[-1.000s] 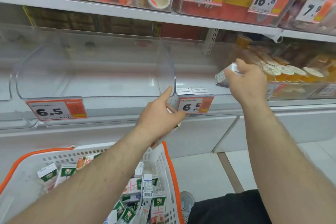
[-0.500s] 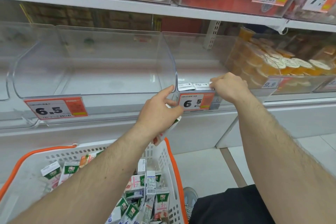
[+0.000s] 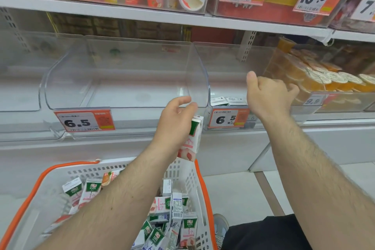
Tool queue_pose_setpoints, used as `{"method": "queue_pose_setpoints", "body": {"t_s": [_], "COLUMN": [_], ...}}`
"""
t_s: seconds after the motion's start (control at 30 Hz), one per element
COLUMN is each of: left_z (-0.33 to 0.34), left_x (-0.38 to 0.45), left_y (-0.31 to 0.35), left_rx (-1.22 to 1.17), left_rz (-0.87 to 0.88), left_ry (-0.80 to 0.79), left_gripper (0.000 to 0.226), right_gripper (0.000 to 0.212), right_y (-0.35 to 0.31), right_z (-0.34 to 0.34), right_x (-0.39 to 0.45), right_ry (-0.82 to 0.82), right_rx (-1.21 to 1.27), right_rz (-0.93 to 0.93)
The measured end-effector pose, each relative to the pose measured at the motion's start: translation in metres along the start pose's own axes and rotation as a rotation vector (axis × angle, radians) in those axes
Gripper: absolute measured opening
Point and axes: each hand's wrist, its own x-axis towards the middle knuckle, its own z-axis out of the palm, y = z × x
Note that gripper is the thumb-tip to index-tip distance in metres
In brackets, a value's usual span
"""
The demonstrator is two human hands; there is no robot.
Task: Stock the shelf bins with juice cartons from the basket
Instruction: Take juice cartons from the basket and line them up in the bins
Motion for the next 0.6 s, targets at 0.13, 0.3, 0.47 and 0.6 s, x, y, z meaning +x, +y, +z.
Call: {"method": "queue_pose_setpoints", "body": {"t_s": [0.13, 0.3, 0.47, 0.6], "left_z": [-0.01, -0.025, -0.063, -0.117], "left_x": [-0.007, -0.013, -0.022, -0.024], "left_y": [0.008, 0.018, 0.025, 0.038], "left_rx": [-0.242, -0.315, -0.264, -0.381], "left_rz": [-0.135, -0.158, -0.066, -0.033], "left_ry": [0.065, 0.098, 0.121, 0.166], "left_gripper": [0.014, 0.022, 0.017, 0.015], "right_gripper": [0.029, 0.016, 0.028, 0.04], "right_y": [-0.049, -0.091, -0.125, -0.167], "right_z": [-0.024, -0.025, -0.022, -0.025], "right_x": [-0.043, -0.085, -0.102, -0.11], "right_ry": [-0.086, -0.507, -0.483, -0.52], "right_rx": [0.757, 0.744, 0.792, 0.904], "right_rz": [-0.14, -0.206, -0.194, -0.204]}}
